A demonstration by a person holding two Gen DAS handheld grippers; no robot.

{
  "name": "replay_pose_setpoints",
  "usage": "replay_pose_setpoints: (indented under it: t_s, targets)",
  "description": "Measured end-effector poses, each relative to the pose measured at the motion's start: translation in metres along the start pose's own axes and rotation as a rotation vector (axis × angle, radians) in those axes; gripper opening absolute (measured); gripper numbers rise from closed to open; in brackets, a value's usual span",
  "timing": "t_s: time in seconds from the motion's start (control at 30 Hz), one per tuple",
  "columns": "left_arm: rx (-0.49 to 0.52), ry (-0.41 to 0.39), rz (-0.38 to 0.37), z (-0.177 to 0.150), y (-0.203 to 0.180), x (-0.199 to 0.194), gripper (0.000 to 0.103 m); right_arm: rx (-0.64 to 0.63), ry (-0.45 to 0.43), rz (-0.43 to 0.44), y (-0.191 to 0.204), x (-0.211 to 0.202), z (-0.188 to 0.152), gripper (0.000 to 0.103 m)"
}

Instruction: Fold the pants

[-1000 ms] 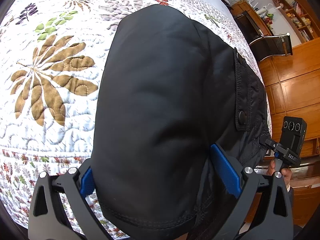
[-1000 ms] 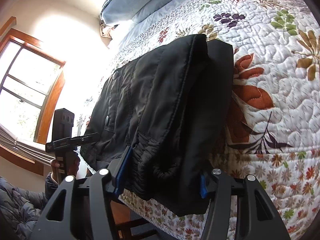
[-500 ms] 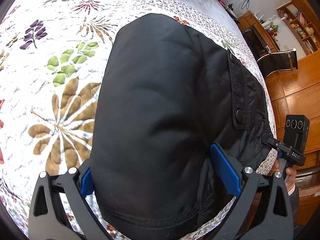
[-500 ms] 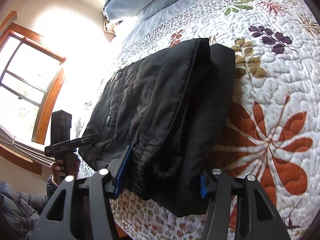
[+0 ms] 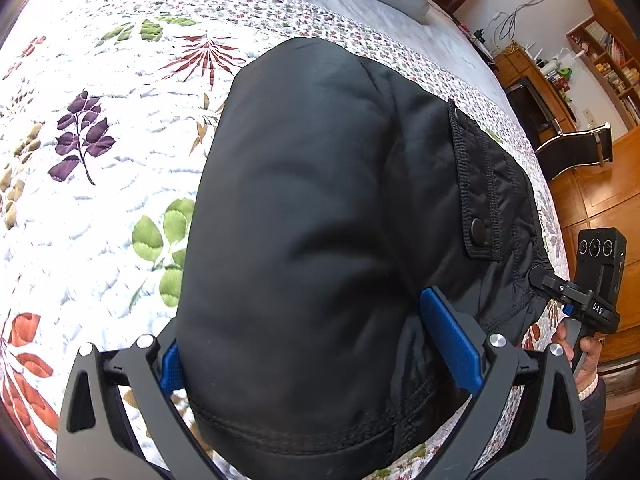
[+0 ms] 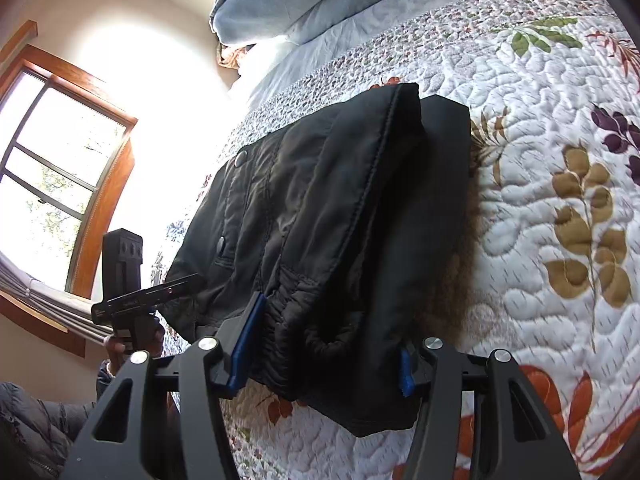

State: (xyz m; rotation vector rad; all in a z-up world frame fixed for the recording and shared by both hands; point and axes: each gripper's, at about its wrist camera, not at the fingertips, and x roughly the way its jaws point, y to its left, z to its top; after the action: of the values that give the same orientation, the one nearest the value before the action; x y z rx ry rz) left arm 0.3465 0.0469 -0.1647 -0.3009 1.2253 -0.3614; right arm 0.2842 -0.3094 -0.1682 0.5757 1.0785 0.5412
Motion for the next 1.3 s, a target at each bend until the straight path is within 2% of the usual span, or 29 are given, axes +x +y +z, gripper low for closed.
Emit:
replay_pose_setpoints:
  t_s: [0.3,0.5,0.63,1.1,1.3]
  targets:
    - [-0.010,-0.014,0.016,0.016,0.019,-0.003,0.099,0.006,-0.001,0.018,-0.004,0.006,0.017,0.056]
    - [-0.022,-0.016,0.019,0.030,0.014,0.004,0.099,0.016,0.001,0.025,-0.005,0.014,0.028,0.056]
    - [-0.024,-0.016,0.025,0.044,0.009,0.009,0.099,0.025,-0.003,0.032,-0.008,0.014,0.027,0.056]
    - [-0.017,-0.029,0.027,0.039,0.006,0.016,0.101,0.087,-0.034,0.080,-0.026,0.012,0.008,0.058]
    - [-0.015,-0.024,0.020,0.040,0.009,0.018,0.101,0.097,-0.045,0.074,-0.027,0.013,0.005,0.058]
